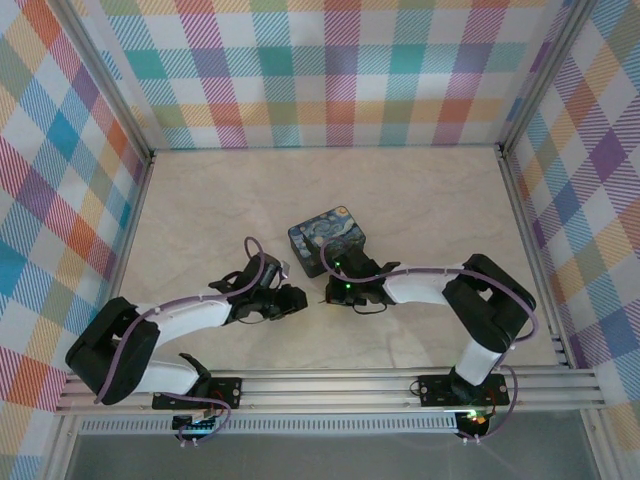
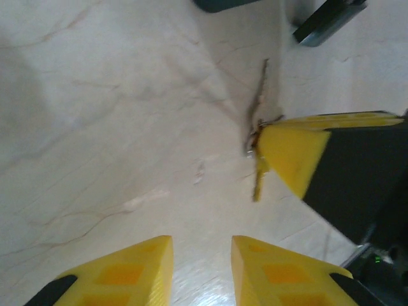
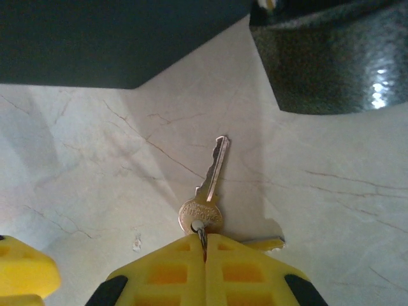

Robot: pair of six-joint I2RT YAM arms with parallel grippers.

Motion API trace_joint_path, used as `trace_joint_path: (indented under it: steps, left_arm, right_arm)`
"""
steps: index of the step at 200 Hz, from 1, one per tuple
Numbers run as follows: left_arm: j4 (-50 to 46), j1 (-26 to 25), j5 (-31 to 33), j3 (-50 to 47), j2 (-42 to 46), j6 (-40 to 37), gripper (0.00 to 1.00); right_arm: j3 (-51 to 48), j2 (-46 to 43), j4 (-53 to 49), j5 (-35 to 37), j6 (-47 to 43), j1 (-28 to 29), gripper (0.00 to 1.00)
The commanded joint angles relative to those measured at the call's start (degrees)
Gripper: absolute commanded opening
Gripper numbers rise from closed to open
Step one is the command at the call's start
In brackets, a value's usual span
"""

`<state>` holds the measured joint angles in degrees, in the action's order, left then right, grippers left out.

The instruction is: Unlock a padlock with a key

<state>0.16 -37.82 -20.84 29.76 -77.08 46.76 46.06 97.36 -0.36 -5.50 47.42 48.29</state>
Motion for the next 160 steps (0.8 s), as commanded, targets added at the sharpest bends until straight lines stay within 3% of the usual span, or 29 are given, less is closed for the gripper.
trace_joint_path:
  steps: [1,69,115,130,160]
  left_arm:
    - [7.85,-0.71,-2.54,-0.67,-2.58,5.14,0.3]
    - [17.93,-2.34,-1.21,0.03,-12.82,11.35,0.27]
    - [18.49,-2.34,-1.1,1.15,-13.54,11.95,0.26]
    - [18.39,-2.34,-1.0,1.57,-14.03,11.54,0.22]
    - [19.35,-2.31,-1.44,1.97,-15.61,11.1,0.03]
  right_arm:
    - [-2.76,3.7,-2.07,-0.61,2.67,-0.22,0.0]
    - [-4.26,4.34,1.4,-1.97,4.09,-0.66,0.0]
    - [-4.4,4.33,1.82,-2.41,4.0,-0.83,0.0]
    - [-4.72,4.45,2.39,-2.75,4.16,-1.0,0.0]
    - [-4.93,4.5,2.88,-3.2,4.26,-0.96,0.0]
